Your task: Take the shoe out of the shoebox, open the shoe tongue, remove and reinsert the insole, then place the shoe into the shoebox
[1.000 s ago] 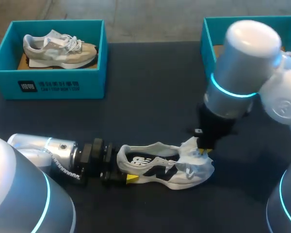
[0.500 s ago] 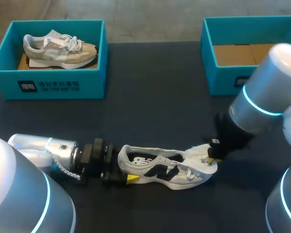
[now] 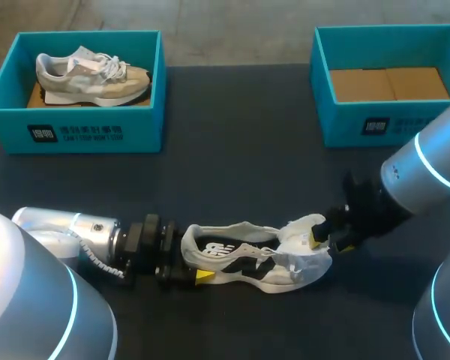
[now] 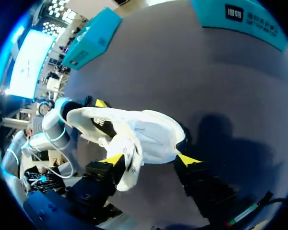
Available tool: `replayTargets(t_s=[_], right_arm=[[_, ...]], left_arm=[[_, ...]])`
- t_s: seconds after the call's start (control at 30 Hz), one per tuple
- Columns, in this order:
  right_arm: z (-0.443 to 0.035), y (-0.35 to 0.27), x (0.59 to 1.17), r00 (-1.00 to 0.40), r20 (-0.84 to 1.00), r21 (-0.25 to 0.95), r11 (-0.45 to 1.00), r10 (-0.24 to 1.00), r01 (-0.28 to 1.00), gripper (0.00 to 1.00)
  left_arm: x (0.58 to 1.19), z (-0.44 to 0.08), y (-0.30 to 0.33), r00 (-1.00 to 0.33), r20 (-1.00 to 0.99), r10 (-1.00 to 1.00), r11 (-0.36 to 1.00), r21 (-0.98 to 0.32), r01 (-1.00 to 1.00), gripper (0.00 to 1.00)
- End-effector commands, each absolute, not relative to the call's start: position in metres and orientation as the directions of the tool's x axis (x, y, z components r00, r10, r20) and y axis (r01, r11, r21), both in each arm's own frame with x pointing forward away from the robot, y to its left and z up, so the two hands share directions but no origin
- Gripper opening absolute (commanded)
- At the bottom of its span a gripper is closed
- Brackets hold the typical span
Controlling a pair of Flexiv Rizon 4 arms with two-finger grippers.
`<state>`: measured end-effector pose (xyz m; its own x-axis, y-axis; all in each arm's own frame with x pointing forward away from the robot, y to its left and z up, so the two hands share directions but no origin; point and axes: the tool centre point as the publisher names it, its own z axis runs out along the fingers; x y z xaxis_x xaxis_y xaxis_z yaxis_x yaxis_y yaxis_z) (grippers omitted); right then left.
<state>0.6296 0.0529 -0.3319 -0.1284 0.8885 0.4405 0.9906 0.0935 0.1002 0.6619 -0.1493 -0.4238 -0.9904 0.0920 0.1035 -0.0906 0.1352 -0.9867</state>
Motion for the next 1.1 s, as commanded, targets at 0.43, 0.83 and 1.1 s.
replayTargets(t_s=[0.43,0.83,1.1], right_arm=[[-0.251,0.071,0.628,-0.368,0.109,0.113,0.356,0.924,0.928,1.0],[-0.222,0.106,0.632,-0.602,-0.051,0.084,0.604,0.797,0.792,0.62],[-0.213,0.118,0.633,-0.761,-0.073,0.048,0.764,0.645,0.643,0.0]], left_arm=[[0.659,-0.428,-0.148,-0.99,0.104,0.091,0.136,-0.987,-0.091,0.0],[0.659,-0.428,-0.148,-0.99,0.104,0.091,0.136,-0.987,-0.091,0.0],[0.659,-0.428,-0.148,-0.99,0.104,0.091,0.136,-0.987,-0.091,0.0]])
